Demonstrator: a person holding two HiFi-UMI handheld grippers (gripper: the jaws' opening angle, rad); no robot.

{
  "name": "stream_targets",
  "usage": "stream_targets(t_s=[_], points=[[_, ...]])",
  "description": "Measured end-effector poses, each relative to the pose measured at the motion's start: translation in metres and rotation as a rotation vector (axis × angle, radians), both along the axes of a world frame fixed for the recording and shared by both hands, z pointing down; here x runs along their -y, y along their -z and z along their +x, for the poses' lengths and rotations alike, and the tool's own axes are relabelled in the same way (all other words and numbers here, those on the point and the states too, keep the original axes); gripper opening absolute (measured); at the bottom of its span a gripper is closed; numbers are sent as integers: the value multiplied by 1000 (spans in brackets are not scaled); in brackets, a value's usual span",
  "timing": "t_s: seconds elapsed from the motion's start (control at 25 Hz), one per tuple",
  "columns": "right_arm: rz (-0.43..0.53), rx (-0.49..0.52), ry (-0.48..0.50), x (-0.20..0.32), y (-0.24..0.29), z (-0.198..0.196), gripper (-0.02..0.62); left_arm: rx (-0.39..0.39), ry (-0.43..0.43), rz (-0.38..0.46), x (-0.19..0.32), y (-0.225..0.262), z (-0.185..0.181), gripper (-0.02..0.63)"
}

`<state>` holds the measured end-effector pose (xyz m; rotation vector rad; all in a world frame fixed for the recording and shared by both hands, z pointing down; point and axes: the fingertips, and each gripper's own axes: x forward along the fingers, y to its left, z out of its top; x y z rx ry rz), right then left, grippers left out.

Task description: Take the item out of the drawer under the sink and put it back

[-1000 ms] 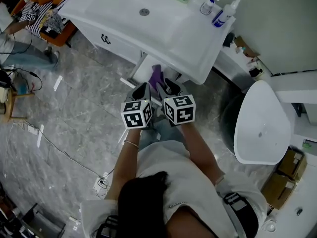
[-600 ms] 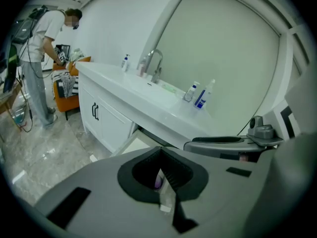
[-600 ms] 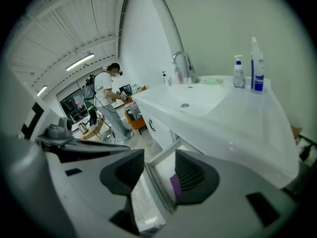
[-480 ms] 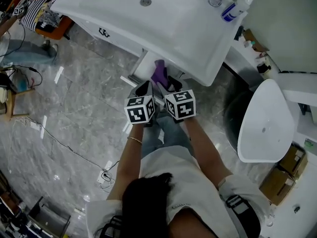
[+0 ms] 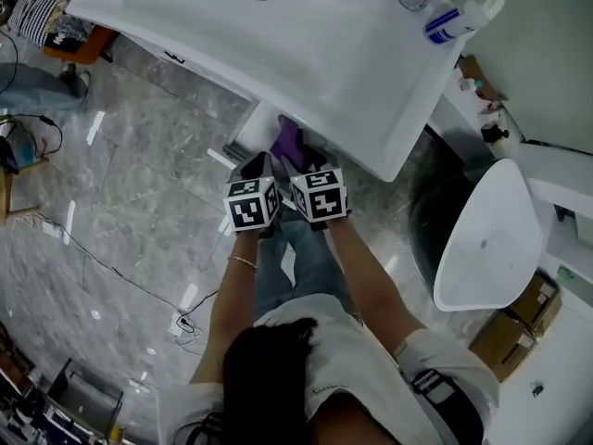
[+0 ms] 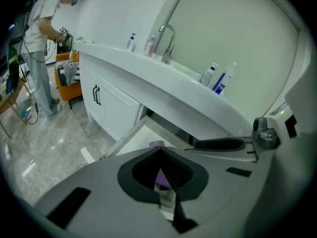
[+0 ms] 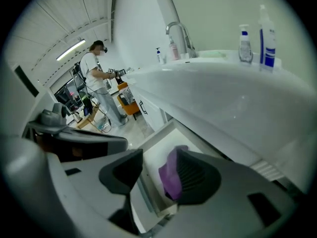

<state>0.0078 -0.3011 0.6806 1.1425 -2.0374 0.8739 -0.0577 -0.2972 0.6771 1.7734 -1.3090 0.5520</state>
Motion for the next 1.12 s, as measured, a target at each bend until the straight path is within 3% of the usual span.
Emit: stream_targets(t_s=[0.24, 0.72, 0.92, 1.12], points=[[-61, -17, 10, 14, -44, -5, 207, 23, 13, -45, 12, -34, -12, 3], [-153, -35, 1, 22, -113, -8, 259, -31, -51, -96, 41, -64, 1, 3], [-194, -50, -10, 18, -140, -6, 264, 14, -67, -131, 39, -69, -4, 3], [-202, -67, -16, 23, -158, -7, 264, -80, 19, -146, 35, -70, -7, 4]])
